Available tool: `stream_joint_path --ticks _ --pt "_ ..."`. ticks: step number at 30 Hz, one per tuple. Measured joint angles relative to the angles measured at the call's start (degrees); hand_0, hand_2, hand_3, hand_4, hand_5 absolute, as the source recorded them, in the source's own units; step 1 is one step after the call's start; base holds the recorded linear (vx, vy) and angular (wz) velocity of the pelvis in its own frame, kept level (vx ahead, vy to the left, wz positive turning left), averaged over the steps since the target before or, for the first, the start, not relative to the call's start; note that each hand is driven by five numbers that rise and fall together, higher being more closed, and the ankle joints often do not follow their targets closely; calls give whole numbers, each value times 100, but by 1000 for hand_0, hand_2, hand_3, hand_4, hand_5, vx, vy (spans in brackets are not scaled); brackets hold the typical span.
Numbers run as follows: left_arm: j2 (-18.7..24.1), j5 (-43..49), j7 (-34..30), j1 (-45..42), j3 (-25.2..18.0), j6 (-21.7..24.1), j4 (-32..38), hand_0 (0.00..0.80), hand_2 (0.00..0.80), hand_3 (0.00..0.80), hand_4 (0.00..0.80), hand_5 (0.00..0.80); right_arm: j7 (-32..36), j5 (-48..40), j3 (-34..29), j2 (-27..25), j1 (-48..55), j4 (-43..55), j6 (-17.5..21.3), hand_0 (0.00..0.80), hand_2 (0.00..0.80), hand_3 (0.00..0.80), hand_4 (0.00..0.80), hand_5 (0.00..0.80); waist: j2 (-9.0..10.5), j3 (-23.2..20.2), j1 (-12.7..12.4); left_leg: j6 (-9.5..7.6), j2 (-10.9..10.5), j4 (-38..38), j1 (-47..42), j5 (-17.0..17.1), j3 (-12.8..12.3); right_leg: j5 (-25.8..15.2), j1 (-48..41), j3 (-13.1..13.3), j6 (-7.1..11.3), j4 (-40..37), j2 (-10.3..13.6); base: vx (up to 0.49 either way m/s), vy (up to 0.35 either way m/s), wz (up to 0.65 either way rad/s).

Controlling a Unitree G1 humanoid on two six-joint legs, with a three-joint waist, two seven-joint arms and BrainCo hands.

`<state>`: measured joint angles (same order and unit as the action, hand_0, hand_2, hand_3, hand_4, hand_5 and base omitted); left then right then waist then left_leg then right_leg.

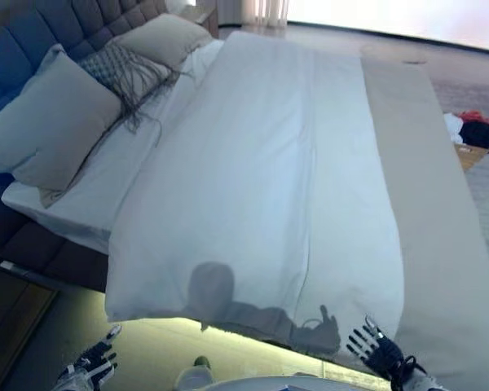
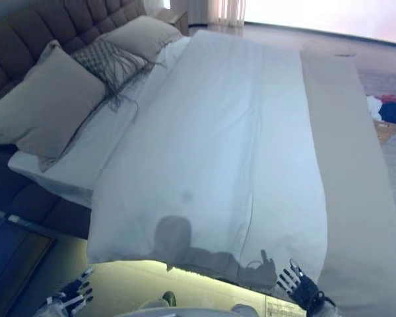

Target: Make the bed neatly

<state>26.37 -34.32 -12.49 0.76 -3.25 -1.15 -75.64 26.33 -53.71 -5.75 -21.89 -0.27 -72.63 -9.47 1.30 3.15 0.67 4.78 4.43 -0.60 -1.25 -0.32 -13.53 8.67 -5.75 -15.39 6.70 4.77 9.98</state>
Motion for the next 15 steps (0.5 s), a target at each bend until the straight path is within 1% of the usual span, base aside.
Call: stream_joint_path --ticks 3,4,7,8,11,13,15 --pt "-327 107 6 -99 128 -33 -21 0 0 0 0 0 -265 -429 -41 206 153 -18 296 0 0 0 0 0 -76 -104 21 4 -21 221 -235 26 -99 -56 -133 73 32 -171 3 75 -52 -18" --pt "-417 105 3 -114 206 -48 -19 0 0 0 0 0 -370 -554 -89 260 189 -54 356 0 0 0 0 0 -89 -117 29 5 -20 261 -292 28 -177 -79 -168 94 39 -224 5 43 -40 -20" --pt "-646 104 12 -159 221 -75 -32 0 0 0 0 0 -703 -873 -306 394 245 -246 527 0 0 0 0 0 -95 -160 90 6 -56 385 -423 42 -236 -121 -222 192 49 -308 -2 44 -44 -16" --pt "-691 103 13 -161 286 -73 -40 0 0 0 0 0 -829 -901 -348 420 211 -299 546 0 0 0 0 0 -85 -171 157 2 -65 396 -426 44 -234 -122 -224 193 50 -310 0 53 -38 -7" --pt "-774 102 14 -156 436 -73 -41 0 0 0 0 0 -1069 -1005 -371 486 249 -435 611 0 0 0 0 0 -62 -184 176 2 -67 439 -540 45 -299 -124 -273 234 53 -315 -1 55 -21 -11" --pt "-813 97 5 -124 448 -66 -36 0 0 0 0 0 -1100 -1012 -350 566 310 -440 658 0 0 0 0 0 -65 -184 191 2 -63 477 -657 44 -326 -127 -374 234 58 -348 -2 49 -12 -10" --pt "-864 93 -9 -102 567 -66 -35 0 0 0 0 0 -1132 -1073 -332 609 328 -440 684 0 0 0 0 0 -101 -217 189 5 -60 519 -712 46 -344 -157 -418 241 72 -398 -1 33 -9 -5"
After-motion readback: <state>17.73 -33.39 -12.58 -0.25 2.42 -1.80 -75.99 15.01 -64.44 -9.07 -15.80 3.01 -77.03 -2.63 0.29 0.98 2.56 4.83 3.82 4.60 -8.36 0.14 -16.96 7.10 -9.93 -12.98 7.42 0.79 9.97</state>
